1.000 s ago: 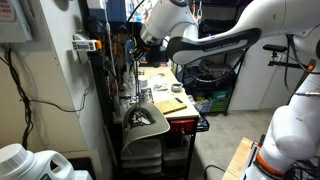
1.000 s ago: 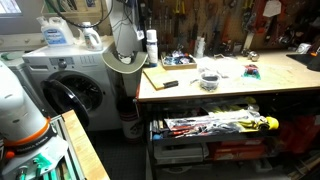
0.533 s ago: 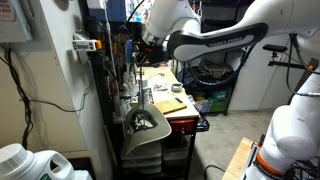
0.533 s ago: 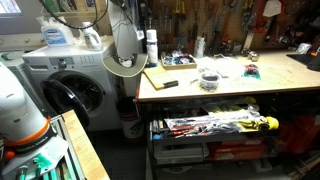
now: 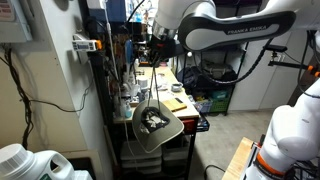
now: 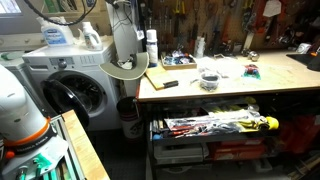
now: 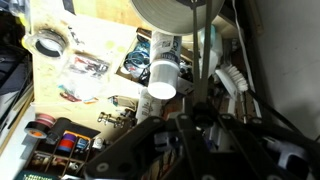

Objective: Unhook the fishing hat from the wall hook and place it on the table using the hat adjusting string

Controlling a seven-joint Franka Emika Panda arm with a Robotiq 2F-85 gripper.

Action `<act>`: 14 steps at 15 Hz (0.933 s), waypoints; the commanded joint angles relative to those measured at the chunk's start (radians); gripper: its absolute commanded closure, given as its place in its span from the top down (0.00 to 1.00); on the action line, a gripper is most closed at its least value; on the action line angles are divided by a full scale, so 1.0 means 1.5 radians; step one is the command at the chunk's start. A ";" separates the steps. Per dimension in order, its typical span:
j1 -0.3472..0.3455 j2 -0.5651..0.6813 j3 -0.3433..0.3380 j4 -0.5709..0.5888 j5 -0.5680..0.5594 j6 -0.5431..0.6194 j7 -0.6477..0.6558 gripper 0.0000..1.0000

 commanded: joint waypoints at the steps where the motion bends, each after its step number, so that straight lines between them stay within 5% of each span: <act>1: -0.005 -0.057 -0.010 -0.035 0.021 -0.037 -0.042 0.04; 6: -0.021 -0.100 -0.024 -0.063 0.023 -0.046 -0.065 0.04; 7: -0.023 -0.064 -0.006 -0.030 0.015 -0.043 -0.052 0.14; 14: -0.033 -0.083 -0.010 -0.046 0.015 -0.043 -0.056 0.14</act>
